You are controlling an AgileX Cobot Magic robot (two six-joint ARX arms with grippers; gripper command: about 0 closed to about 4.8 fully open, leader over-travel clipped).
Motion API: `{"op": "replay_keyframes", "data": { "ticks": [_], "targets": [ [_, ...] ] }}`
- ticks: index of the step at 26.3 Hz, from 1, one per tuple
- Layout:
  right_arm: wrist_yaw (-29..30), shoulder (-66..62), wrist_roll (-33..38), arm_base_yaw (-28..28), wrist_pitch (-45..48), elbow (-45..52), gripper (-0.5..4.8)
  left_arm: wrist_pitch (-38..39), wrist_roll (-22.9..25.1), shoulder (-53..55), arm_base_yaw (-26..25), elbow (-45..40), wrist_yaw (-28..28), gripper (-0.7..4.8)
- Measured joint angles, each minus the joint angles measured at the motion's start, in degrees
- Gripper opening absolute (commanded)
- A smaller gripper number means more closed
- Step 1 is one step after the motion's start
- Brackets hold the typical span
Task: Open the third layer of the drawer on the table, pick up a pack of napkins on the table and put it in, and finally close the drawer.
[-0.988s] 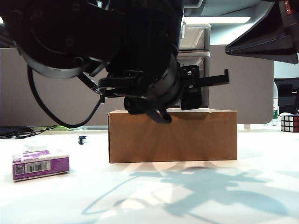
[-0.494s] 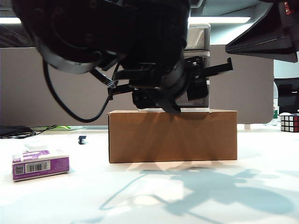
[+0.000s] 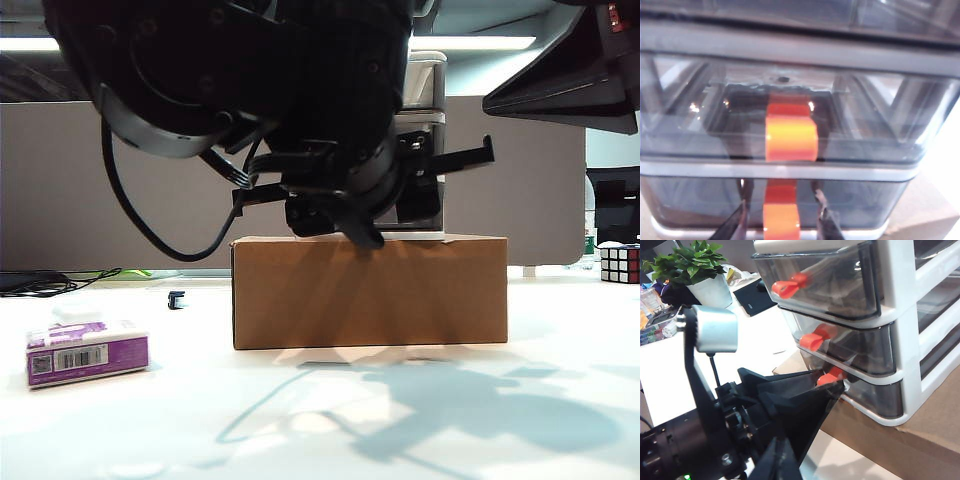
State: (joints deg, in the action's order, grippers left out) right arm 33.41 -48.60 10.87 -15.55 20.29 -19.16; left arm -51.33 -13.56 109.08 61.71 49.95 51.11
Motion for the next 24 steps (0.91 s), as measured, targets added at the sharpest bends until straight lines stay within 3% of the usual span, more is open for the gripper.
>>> {"op": "replay_keyframes", "data": {
  "ticks": [9, 12, 18, 20, 24],
  "targets": [
    [0.0, 0.0, -0.1, 0.0, 0.0, 0.0, -0.06, 1.0, 0.0, 0.0, -0.8, 0.0, 0.0, 1.71],
    [0.0, 0.0, -0.2, 0.0, 0.0, 0.0, -0.06, 1.1, 0.0, 0.0, -0.8, 0.0, 0.0, 0.78],
    [0.0, 0.0, -0.2, 0.0, 0.0, 0.0, -0.06, 1.1, -0.2, 0.0, -1.0, 0.0, -0.1, 0.37],
    [0.0, 0.0, -0.2, 0.0, 0.0, 0.0, -0.06, 1.1, -0.2, 0.0, -1.0, 0.0, -0.1, -0.06],
    [-0.2, 0.0, -0.2, 0.0, 0.0, 0.0, -0.06, 1.1, -0.3, 0.0, -1.0, 0.1, -0.1, -0.06]
  ]
}}
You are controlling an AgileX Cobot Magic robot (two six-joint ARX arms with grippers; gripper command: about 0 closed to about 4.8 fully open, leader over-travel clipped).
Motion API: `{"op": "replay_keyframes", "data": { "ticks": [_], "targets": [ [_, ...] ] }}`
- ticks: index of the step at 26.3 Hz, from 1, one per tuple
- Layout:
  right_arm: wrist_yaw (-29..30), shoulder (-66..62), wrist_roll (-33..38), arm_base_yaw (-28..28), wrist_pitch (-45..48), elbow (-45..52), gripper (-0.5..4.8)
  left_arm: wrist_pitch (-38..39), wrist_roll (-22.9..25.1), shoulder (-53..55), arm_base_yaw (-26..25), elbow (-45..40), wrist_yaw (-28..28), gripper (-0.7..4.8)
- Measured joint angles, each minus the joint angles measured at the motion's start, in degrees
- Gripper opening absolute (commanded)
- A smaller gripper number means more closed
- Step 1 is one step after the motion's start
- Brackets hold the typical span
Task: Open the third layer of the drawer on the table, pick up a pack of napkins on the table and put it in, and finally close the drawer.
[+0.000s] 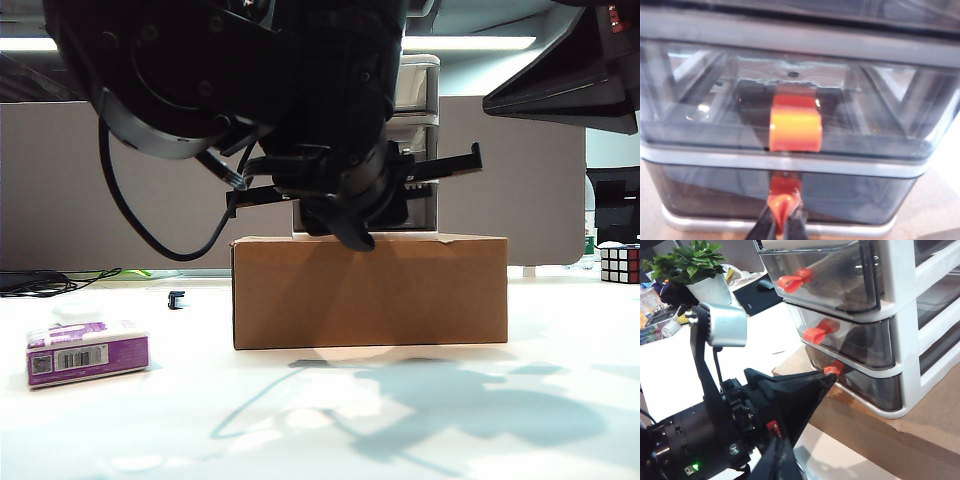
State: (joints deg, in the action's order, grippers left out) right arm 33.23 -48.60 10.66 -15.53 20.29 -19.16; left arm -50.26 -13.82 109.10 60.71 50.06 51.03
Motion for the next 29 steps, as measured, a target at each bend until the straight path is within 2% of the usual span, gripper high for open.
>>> {"op": "replay_keyframes", "data": {
  "ticks": [5, 10, 14, 17, 23, 29],
  "targets": [
    [-1.5, 0.0, 0.0, 0.0, 1.1, 0.0, -0.06, 0.3, 0.0, 0.0, 0.0, 0.0, 0.0, -0.06],
    [-2.4, -3.9, 0.0, 0.0, 6.9, -0.1, -0.06, 1.6, -1.2, 0.0, 0.7, 0.0, 0.3, -0.06],
    [-2.2, -9.5, 0.0, 0.0, 7.5, -3.9, -0.06, 2.5, -1.3, 0.0, 1.4, 0.0, 1.1, -0.06],
    [0.2, -16.4, 0.0, 0.0, 7.7, -9.1, -0.06, 3.0, -1.4, -0.1, 1.7, 0.0, 1.6, -0.06],
    [1.5, -21.7, -0.1, 0.0, 7.7, -13.7, -0.06, 3.4, -1.6, -0.6, 2.8, -0.7, 3.0, -0.06],
    [1.5, -25.3, -0.2, 0.0, 8.1, -16.9, -0.06, 2.9, -5.6, -2.5, 4.2, -3.8, 3.3, -0.06]
  ]
}}
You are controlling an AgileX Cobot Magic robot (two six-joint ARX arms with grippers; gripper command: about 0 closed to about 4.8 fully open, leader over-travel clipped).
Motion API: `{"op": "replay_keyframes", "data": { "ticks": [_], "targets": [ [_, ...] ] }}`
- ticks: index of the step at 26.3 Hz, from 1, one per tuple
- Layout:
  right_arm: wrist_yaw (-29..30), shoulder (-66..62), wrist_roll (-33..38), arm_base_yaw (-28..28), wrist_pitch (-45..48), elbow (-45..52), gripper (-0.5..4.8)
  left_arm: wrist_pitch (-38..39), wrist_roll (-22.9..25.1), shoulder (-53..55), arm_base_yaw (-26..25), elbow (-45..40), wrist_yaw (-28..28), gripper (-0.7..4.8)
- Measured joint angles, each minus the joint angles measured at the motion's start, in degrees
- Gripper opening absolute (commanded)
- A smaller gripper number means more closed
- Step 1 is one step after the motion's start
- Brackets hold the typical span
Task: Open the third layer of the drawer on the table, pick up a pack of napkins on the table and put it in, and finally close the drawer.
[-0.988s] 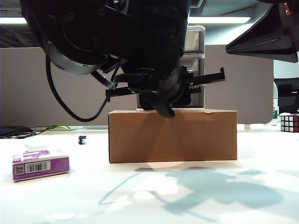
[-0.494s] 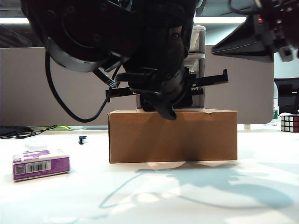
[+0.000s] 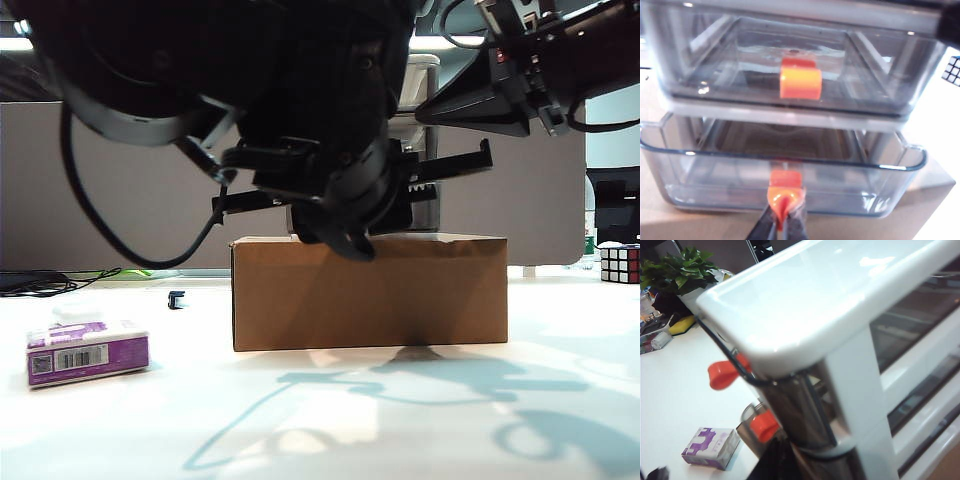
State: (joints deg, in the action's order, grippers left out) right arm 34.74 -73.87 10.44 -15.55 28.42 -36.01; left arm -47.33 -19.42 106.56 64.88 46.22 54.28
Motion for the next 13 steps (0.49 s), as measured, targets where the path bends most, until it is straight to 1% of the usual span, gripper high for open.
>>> {"op": "replay_keyframes", "data": {
  "ticks": [4, 8, 11, 13],
  "targets": [
    [0.2, -1.1, 0.0, 0.0, 0.9, -0.4, -0.06, 0.9, -0.8, -1.3, 0.9, -1.0, 0.0, -0.06],
    [0.3, -1.1, 0.0, 0.0, 1.0, -0.4, -0.06, 2.4, -1.3, -2.1, 3.4, -1.4, 1.4, -0.06],
    [0.3, -1.1, 0.0, 0.0, 1.0, -0.4, -0.06, 4.5, -3.9, -2.5, 5.1, -1.4, 2.1, -0.06],
    [0.4, -1.1, 0.0, 0.0, 1.0, -0.4, -0.06, 6.4, -6.4, -2.9, 6.9, -1.4, 2.5, -0.06]
  ]
}}
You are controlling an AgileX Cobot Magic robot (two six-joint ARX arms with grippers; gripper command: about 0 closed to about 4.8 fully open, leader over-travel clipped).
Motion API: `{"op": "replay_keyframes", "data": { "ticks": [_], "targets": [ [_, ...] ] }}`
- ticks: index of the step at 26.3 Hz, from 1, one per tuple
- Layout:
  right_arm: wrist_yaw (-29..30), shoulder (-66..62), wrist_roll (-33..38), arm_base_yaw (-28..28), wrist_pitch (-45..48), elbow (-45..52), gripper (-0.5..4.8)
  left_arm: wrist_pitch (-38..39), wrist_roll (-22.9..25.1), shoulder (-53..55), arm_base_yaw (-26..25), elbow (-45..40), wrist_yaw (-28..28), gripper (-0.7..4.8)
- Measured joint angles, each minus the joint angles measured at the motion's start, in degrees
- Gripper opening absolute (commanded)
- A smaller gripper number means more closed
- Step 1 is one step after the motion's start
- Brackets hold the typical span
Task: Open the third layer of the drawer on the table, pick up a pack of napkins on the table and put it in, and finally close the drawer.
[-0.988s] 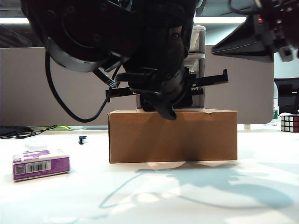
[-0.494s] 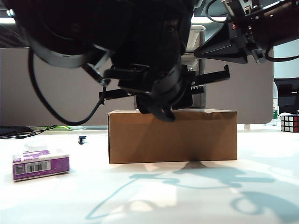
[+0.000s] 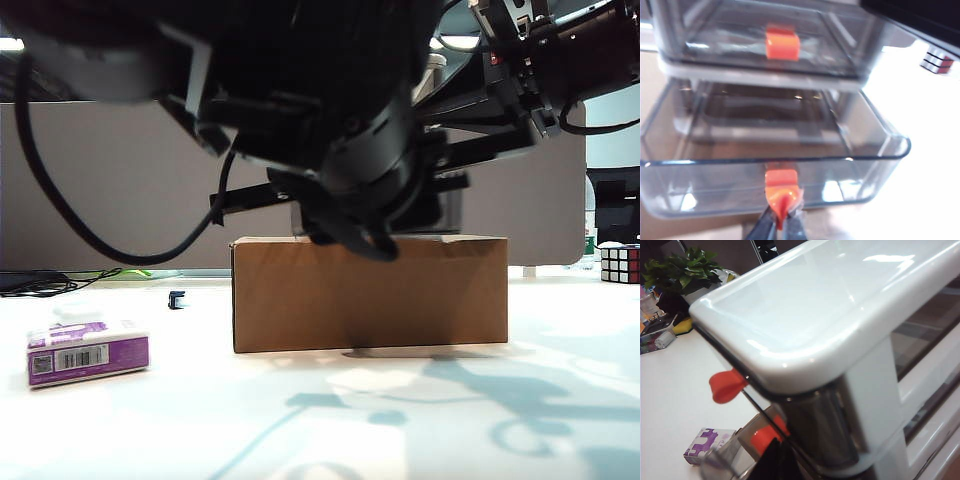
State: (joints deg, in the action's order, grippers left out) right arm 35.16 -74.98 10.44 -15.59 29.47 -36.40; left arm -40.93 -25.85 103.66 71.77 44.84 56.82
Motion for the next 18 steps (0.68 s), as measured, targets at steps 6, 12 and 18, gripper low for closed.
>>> {"op": "replay_keyframes", "data": {
  "ticks": [6, 12, 18],
  "targets": [
    [0.1, 0.0, 0.0, 0.0, 0.0, 0.0, -0.06, 7.5, -7.2, -2.2, 3.1, 0.0, 0.2, -0.06],
    [0.2, 0.0, 0.0, 0.0, 0.0, 0.0, -0.06, 16.0, -11.9, -5.3, 3.9, 0.0, -0.3, -0.06],
    [0.4, 0.0, 0.0, 0.0, 0.0, 0.0, -0.06, 20.7, -13.7, -6.9, 5.2, 0.0, 0.8, -0.06]
  ]
}}
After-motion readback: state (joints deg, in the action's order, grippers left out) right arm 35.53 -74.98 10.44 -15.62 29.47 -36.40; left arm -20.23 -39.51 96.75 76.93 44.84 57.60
